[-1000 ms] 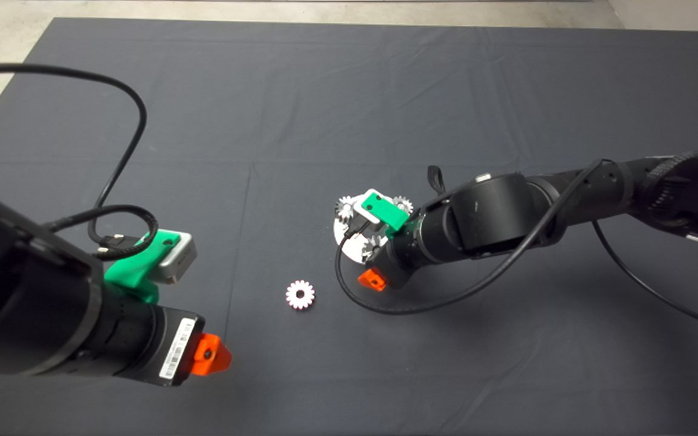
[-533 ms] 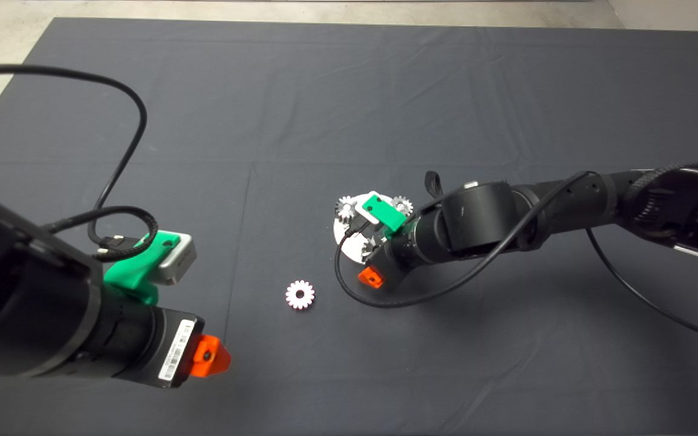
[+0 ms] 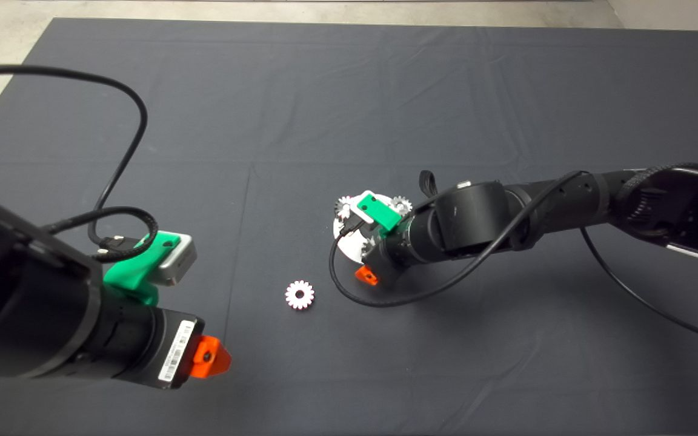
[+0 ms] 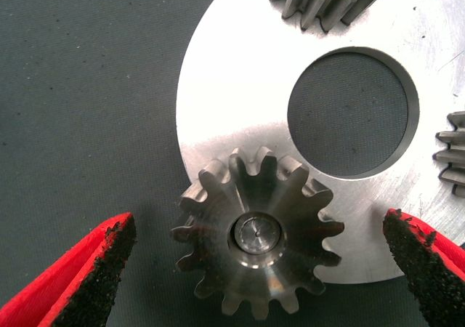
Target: Remove an incorrectly installed larger gear and replace it with the correct smaller gear
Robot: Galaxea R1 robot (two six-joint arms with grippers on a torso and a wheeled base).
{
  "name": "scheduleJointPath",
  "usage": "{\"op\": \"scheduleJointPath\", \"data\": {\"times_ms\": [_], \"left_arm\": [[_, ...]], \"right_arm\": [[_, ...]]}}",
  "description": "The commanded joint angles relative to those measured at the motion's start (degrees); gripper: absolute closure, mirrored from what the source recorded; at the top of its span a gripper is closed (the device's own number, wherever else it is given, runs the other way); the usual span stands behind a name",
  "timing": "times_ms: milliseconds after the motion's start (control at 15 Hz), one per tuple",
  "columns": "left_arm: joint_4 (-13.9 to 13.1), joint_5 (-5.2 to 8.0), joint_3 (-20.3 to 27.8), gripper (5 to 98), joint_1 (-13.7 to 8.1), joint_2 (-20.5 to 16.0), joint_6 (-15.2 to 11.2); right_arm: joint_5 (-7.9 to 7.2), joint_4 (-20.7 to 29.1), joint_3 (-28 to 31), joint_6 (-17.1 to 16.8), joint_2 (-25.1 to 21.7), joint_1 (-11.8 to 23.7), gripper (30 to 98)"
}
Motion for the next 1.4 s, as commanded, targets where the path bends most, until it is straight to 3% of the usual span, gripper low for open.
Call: {"op": "scheduleJointPath", "data": {"times_ms": [0,1333], "left_arm": [[-1.1,1.84,1.1,5.3,-0.8,0.1,-0.3],[-1.1,1.84,2.0,5.3,-0.8,0.0,-0.7]], "right_arm": [[0.04,-1.5,-0.8,-0.2,0.3,0.7,38.6],[0.08,-1.5,-1.0,-0.3,1.5,-0.6,65.3]]}}
